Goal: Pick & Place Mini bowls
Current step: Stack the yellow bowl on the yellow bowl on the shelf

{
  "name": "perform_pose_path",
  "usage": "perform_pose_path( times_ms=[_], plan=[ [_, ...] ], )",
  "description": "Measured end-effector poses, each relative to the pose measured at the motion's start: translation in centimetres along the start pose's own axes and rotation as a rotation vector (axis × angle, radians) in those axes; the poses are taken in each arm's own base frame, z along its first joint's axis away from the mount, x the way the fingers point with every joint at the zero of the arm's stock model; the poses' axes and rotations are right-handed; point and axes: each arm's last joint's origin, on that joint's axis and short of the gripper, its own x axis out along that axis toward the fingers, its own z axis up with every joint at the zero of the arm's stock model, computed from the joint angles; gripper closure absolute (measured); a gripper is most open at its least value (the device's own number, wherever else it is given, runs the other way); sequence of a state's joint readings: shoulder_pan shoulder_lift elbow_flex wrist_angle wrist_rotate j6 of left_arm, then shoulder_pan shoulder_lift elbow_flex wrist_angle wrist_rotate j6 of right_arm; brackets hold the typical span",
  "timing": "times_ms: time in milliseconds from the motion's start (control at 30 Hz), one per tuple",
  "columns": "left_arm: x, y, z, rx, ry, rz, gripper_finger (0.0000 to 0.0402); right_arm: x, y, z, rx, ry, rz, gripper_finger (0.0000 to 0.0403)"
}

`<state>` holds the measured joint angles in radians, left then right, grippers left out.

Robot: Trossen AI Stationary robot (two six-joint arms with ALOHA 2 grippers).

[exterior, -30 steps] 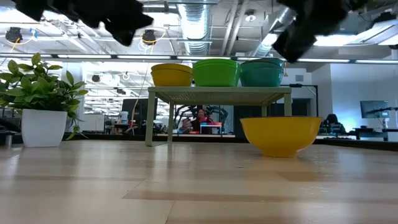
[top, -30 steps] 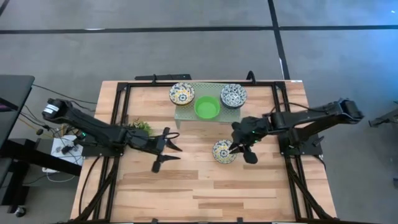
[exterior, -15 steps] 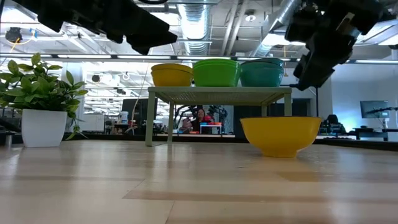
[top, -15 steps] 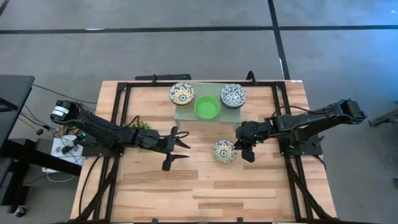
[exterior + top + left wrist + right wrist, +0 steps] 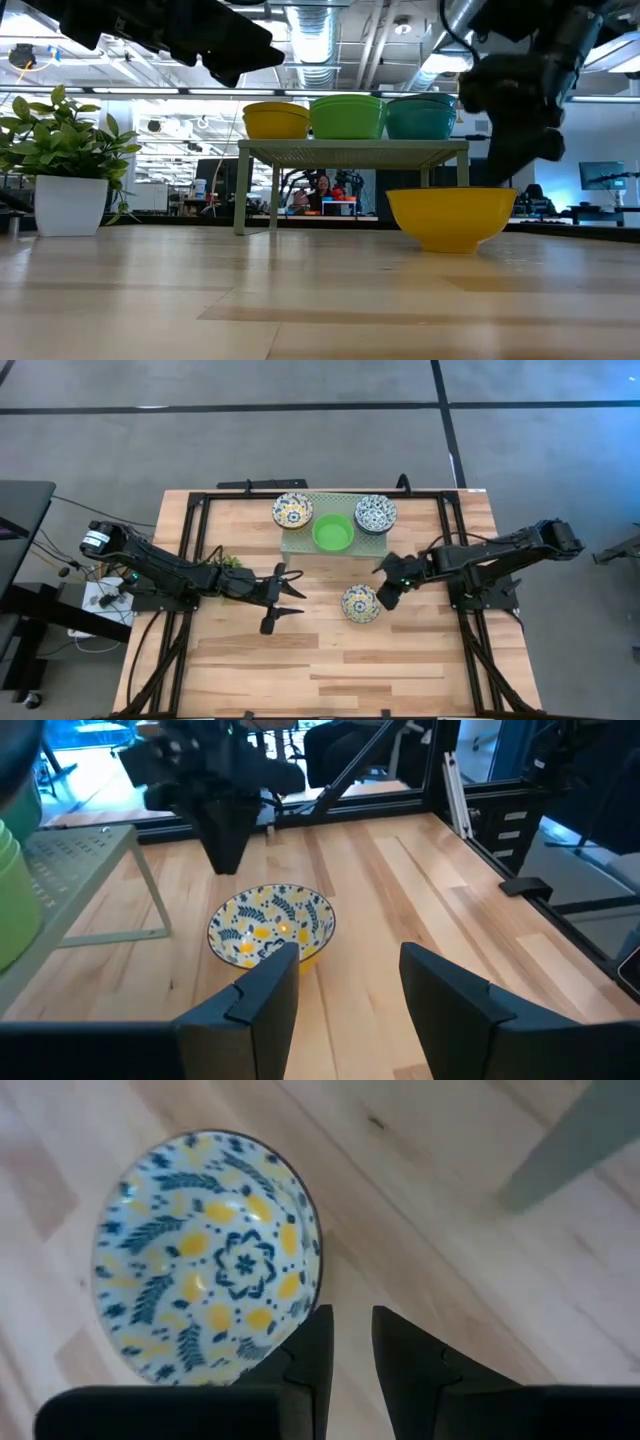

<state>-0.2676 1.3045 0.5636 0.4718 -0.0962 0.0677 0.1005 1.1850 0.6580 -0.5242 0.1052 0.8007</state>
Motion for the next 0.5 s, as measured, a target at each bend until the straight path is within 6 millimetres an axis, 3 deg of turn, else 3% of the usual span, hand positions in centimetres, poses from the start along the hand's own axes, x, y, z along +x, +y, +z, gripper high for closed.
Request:
perform_pose_path(
  times_ms=[300, 500],
  plan=[
    [0.0, -0.2, -0.1, -0.003, 0.001, -0.007, 0.0224, 3.3, 0.6, -0.1, 0.103, 0.082, -0.011, 0.0334],
    [0.0, -0.2, -0.1, -0.003, 0.002, -0.007, 0.0224, 3.7, 0.4, 0.2, 0.151, 0.104, 0.002, 0.0334]
  ],
)
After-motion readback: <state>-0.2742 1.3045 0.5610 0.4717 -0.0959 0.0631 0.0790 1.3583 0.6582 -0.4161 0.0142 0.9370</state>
